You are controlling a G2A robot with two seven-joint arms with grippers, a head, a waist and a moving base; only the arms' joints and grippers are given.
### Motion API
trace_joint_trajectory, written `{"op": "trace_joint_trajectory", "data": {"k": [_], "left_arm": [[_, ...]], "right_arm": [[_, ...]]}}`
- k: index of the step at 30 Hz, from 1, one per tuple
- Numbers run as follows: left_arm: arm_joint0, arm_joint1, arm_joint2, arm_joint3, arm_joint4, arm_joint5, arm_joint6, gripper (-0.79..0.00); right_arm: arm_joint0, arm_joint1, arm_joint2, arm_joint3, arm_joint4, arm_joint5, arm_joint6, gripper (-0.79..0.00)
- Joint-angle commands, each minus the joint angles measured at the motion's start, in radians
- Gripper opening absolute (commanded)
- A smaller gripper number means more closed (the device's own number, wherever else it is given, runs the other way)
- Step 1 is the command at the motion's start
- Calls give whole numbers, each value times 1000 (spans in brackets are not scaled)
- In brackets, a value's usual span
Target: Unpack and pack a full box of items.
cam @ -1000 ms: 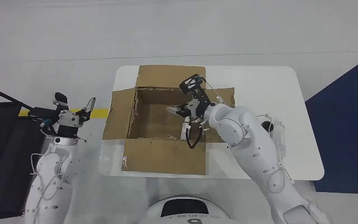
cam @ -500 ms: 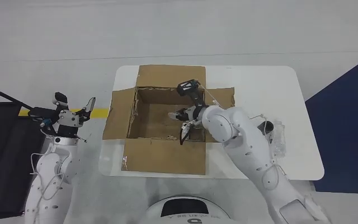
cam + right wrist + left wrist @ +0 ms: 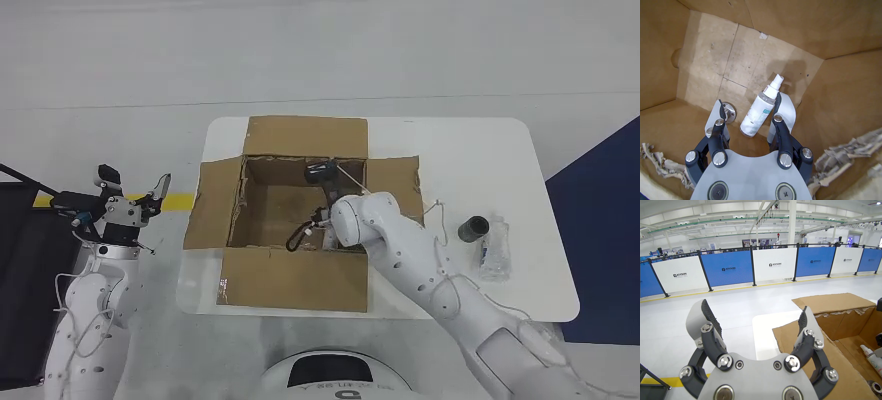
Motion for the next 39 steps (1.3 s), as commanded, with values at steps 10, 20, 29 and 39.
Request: {"op": "trace_joint_trajectory", "data": {"k": [10,20,29,39], "left_arm": [[0,0,0,0,0,0,0,0],[0,0,0,0,0,0,0,0],[0,0,0,0,0,0,0,0],[0,0,0,0,0,0,0,0]], "right_arm": [[78,-47,-67,182,8,30,38,-400],[117,-81,-107,235,-15,14,28,-785],[-56,-26,80,-84,12,-130,-174,-785],[-623,72,557,-601,162,-560,-725,-785]]}}
